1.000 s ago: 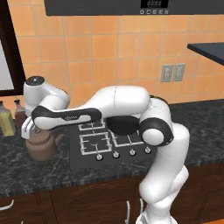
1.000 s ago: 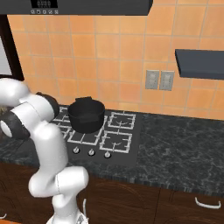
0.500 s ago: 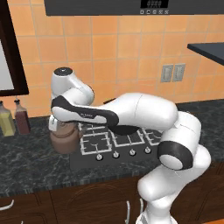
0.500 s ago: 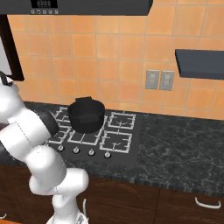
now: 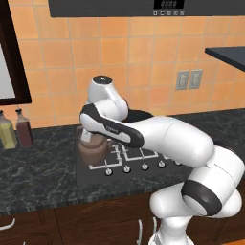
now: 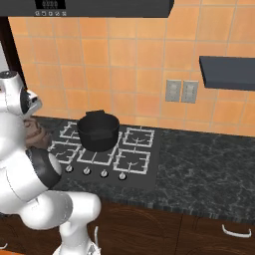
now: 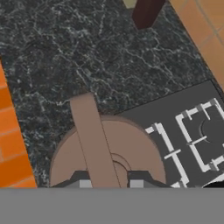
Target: Pick the kettle from the counter and place it on a stove burner. Then turn the burner on.
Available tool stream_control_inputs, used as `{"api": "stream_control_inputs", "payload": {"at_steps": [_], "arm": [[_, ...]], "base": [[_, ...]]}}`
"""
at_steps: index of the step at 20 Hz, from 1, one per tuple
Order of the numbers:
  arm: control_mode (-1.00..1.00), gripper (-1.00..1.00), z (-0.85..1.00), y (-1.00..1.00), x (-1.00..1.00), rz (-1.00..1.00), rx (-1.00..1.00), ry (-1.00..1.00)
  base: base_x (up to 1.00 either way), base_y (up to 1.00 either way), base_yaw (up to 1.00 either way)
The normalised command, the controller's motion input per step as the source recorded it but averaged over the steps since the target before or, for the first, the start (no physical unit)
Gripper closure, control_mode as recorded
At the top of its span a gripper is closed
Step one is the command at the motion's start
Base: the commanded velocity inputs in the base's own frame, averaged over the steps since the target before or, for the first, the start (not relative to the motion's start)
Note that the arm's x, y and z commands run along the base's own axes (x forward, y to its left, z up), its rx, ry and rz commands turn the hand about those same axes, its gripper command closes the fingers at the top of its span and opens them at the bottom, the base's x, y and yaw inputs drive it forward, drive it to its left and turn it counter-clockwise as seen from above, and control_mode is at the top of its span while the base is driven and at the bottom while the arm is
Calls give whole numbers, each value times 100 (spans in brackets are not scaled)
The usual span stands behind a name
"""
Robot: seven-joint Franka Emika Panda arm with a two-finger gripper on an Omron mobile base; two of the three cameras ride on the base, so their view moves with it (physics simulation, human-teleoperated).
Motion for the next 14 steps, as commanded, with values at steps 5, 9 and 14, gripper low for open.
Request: {"api": "stream_control_inputs", "payload": {"at_steps": [5,9,14], "arm": [[-100,100,0,-4,49,0,0,0],[-100,100,0,-6,44,0,0,0],[-100,100,-1,-18,22,0,-2,7]], "base": [[0,0,0],[0,0,0],[0,0,0]]}}
